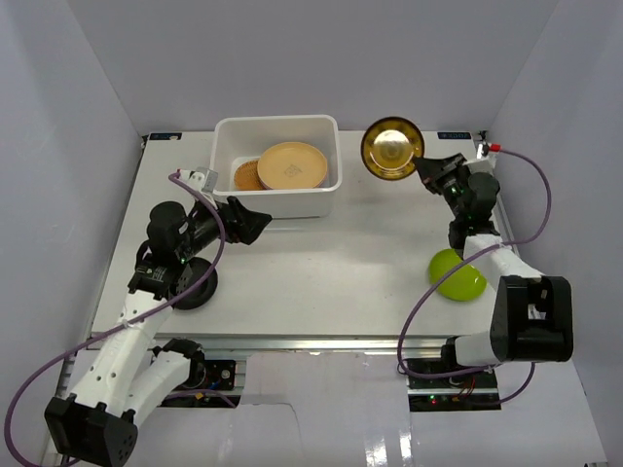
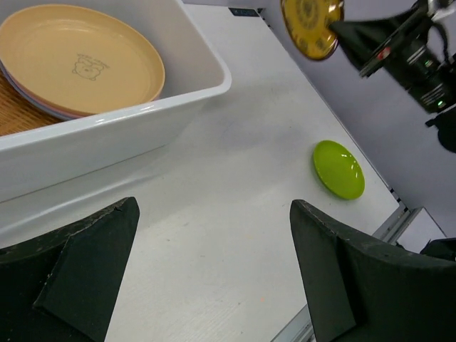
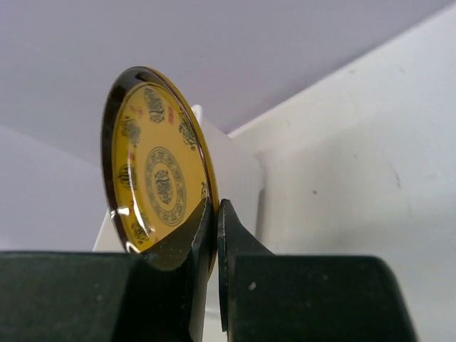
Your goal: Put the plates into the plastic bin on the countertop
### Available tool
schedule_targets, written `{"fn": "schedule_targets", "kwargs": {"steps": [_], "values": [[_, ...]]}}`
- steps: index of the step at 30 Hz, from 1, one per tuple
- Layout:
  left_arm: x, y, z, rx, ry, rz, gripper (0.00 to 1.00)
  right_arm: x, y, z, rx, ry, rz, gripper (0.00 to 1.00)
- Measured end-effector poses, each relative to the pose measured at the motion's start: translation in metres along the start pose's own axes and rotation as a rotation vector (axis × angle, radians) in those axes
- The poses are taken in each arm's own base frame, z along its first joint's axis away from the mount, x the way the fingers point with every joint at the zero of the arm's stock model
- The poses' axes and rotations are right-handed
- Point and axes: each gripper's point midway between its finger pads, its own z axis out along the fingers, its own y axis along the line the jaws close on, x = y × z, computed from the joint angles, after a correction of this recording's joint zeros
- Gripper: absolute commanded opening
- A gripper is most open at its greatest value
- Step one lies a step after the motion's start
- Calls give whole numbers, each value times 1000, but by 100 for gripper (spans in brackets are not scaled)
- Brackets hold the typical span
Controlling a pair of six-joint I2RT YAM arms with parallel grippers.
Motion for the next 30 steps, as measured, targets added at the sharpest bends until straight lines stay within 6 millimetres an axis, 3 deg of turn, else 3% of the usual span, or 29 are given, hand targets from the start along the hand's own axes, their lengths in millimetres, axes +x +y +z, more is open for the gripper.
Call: {"fn": "schedule_targets", "kwargs": {"steps": [3, 6, 9, 11, 14, 17, 22, 23, 26, 27, 29, 30], "values": [[10, 3, 5, 3, 32, -13, 98, -6, 69, 19, -126, 9, -111, 8], [9, 2, 4, 9, 30, -11, 98, 15, 145, 49, -259, 65, -212, 8], [5, -2, -1, 20, 4, 0, 98, 46, 196, 75, -351, 123, -276, 8], [5, -4, -4, 24, -8, 0, 98, 72, 210, 91, -373, 167, -309, 8], [4, -5, -6, 27, -14, -3, 98, 110, 207, 124, -346, 237, -364, 8], [5, -6, -5, 28, -11, -12, 98, 157, 188, 152, -284, 331, -431, 8], [8, -6, -3, 35, 6, -33, 98, 230, 151, 165, -182, 485, -545, 13], [10, -5, -2, 34, 14, -40, 98, 240, 143, 163, -158, 507, -561, 17], [20, -1, 4, 29, 55, -72, 98, 261, 136, 152, -126, 559, -595, 46], [24, 0, 6, 29, 71, -86, 98, 263, 135, 151, -117, 562, -605, 58], [31, 2, 9, 30, 100, -114, 98, 260, 134, 152, -107, 550, -626, 65], [34, 1, 11, 39, 117, -128, 98, 257, 132, 152, -99, 544, -637, 74]]}}
